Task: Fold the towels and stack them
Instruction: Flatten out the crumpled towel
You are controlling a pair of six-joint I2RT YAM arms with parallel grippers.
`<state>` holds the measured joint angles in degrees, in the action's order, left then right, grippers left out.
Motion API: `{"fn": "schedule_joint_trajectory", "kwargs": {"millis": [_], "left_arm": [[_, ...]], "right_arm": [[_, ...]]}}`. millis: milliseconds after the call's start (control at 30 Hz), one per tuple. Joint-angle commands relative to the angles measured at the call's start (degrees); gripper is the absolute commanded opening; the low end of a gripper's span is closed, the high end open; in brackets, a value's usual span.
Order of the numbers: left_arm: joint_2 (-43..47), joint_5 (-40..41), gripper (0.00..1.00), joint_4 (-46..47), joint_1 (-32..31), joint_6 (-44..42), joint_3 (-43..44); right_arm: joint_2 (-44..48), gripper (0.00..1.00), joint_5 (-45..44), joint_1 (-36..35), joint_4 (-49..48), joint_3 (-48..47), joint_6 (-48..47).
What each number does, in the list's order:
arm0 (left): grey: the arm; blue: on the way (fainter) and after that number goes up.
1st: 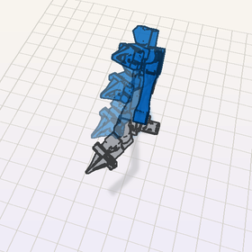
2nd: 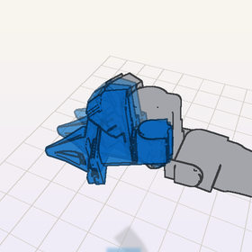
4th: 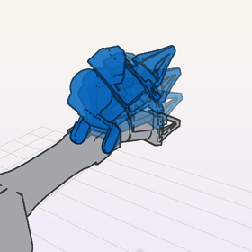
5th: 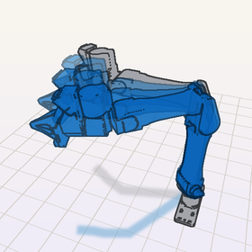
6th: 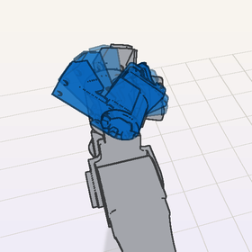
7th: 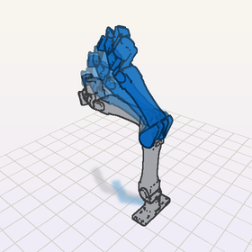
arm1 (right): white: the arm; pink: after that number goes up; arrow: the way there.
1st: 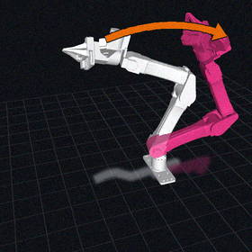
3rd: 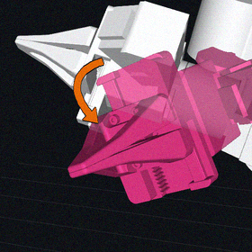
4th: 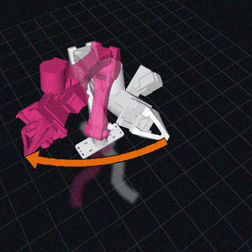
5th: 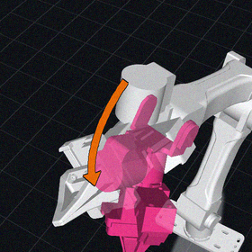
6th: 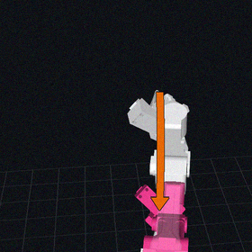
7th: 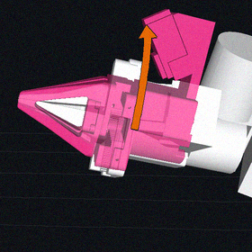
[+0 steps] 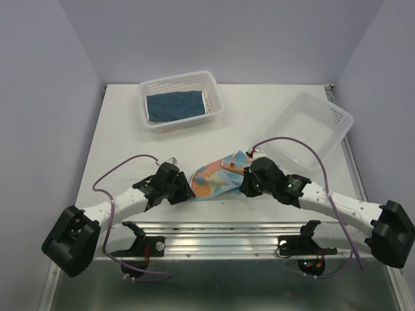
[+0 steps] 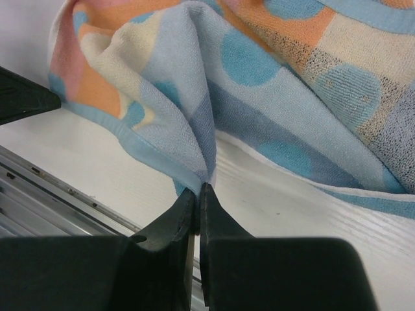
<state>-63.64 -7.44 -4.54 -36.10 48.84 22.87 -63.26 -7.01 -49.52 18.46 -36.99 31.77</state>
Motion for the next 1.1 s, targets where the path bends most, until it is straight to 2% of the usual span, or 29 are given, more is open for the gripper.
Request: {"fn": "schedule_joint_trajectory", "kwargs": {"millis": [0,133,167,233,267,300,400,567,700,867,900,1067], "left_arm": [[-1.57,3.48,0.48,-2.06,-0.99,0.29,2.17],[-4.73,5.07,0.46,-2.23,-1.61,0.12,3.84],[-5.35,5.24,0.39,-2.58,-1.7,-0.23,4.19],[-6.15,5.33,0.32,-2.5,-1.87,-1.63,5.16],[-7.02,5.25,0.24,-2.58,-1.87,-2.16,5.51],[-7.2,5.16,0.0,-3.02,-1.87,-2.6,6.04],[-5.81,5.6,0.0,-3.46,-2.22,-3.93,6.39],[6.49,1.74,0.0,-1.71,-2.93,-5.77,8.41],[14.85,1.2,0.0,-0.83,-3.1,-6.21,13.32],[18.54,0.33,0.0,0.75,-3.19,-6.83,25.96],[18.64,0.32,0.0,0.93,-3.28,-6.83,25.99],[17.94,-0.38,0.0,0.67,-3.19,-8.14,38.72]], "right_arm": [[1.74,0.06,-0.2,-0.23,-2.37,0.96,0.66],[2.88,0.06,0.32,-0.23,-2.29,1.22,0.66],[3.06,0.06,0.33,-0.23,-2.29,1.31,0.66],[3.76,0.06,0.41,-0.14,-2.37,1.48,0.75],[3.94,0.06,0.41,-0.23,-2.29,1.57,0.84],[4.2,0.06,0.41,-0.23,-2.2,1.57,0.84],[4.99,0.06,0.15,-0.23,-1.94,1.4,0.49],[7.54,0.06,-1.17,-0.14,-0.27,-1.85,-1.26],[10.97,0.06,-1.96,-0.23,0.61,-7.03,-2.94],[13.26,0.02,1.54,-0.23,4.47,-20.18,-6.09],[13.26,0.02,2.69,-0.23,4.48,-22.66,-6.8],[11.15,0.02,5.16,-0.23,9.4,-36.81,-10.58]]}}
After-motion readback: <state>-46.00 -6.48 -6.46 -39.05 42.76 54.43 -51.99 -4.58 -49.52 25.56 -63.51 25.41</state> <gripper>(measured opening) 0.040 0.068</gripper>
